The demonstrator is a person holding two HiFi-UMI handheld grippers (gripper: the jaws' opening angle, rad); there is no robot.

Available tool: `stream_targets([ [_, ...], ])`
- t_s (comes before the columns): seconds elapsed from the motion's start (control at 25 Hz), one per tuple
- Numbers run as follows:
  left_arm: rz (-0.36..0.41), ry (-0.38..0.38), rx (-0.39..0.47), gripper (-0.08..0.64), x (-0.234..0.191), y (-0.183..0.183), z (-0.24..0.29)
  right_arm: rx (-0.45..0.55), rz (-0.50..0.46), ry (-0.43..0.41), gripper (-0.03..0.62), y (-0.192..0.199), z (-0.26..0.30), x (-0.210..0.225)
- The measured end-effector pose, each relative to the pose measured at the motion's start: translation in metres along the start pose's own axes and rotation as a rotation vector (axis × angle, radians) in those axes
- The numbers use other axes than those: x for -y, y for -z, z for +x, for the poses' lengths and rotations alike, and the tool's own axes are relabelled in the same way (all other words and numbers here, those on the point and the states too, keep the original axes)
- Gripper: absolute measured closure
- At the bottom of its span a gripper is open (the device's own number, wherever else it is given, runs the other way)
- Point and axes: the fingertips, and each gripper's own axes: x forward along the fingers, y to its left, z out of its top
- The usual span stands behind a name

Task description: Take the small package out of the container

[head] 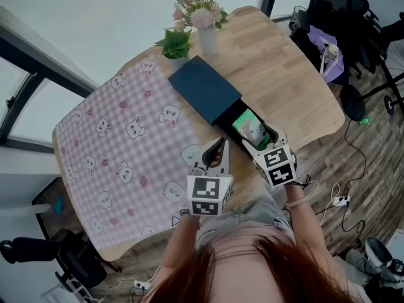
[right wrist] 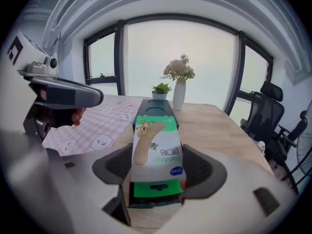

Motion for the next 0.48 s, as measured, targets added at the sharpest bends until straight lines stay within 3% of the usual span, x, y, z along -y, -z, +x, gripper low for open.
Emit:
stream_targets([
  [0.48, 0.033, 0.019, 0.055, 0.543, 0.01, -0.019, -0.022, 0.145, 0.116, 0.063, 0.275, -0.025, -0.047, -0.012],
])
